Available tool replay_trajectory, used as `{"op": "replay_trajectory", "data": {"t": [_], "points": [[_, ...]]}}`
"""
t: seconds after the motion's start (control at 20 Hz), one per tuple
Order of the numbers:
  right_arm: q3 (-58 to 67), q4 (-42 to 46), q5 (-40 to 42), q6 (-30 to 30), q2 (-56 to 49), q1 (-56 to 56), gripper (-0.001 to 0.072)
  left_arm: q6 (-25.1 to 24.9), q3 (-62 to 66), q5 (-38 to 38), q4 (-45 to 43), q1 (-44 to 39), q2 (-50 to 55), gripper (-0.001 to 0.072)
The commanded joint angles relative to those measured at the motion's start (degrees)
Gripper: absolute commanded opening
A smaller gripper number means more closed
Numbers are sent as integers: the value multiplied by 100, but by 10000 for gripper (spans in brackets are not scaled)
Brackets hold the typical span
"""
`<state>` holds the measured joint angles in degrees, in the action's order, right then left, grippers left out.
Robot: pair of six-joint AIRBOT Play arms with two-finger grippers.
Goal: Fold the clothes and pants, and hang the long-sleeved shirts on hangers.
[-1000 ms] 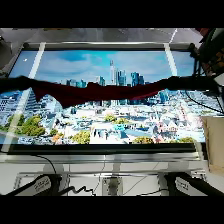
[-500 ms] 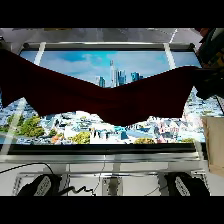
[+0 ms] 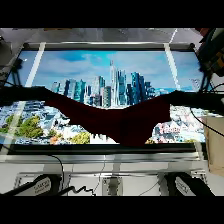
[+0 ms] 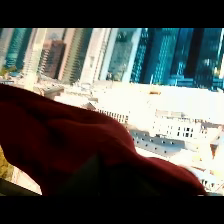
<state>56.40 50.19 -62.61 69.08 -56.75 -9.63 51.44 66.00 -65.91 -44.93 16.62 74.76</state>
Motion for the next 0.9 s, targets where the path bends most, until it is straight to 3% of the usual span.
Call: {"op": "replay_trajectory", "data": {"t": [0.0, 0.1, 0.2, 0.25, 0.3, 0.35, 0.4, 0.6, 0.7, 0.85], "points": [[-501, -31, 442, 52, -1003, 4, 13, 22, -280, 651, 682, -343, 1152, 10], [-501, -120, 754, 52, -1274, 4, 12, -33, -280, 1156, 1609, -323, 1349, 10], [-501, -140, 1167, 52, -1298, 4, 13, -717, -271, 1495, 2079, -295, 1322, 26], [-501, -155, 1318, 52, -1287, 4, 13, -960, -260, 1486, 2142, -293, 1303, 161], [-490, -175, 1390, 52, -1290, 4, 13, -970, -258, 1453, 2131, -293, 1292, 424], [-485, -181, 1410, 52, -1290, 4, 13, -970, -258, 1414, 2100, -289, 1283, 621], [-485, -181, 1401, 52, -1290, 4, 12, -973, -258, 1405, 2096, -260, 1259, 656], [-485, -179, 1215, 52, -1290, 4, 13, -966, -258, 846, 1792, 210, 1069, 619], [-485, -177, 1113, 52, -1290, 2, 13, -824, -258, -20, 817, 511, 1016, 438], [-485, -179, 1108, 52, -1290, 4, 13, -70, -352, -1069, -979, 734, 1019, 433]]}}
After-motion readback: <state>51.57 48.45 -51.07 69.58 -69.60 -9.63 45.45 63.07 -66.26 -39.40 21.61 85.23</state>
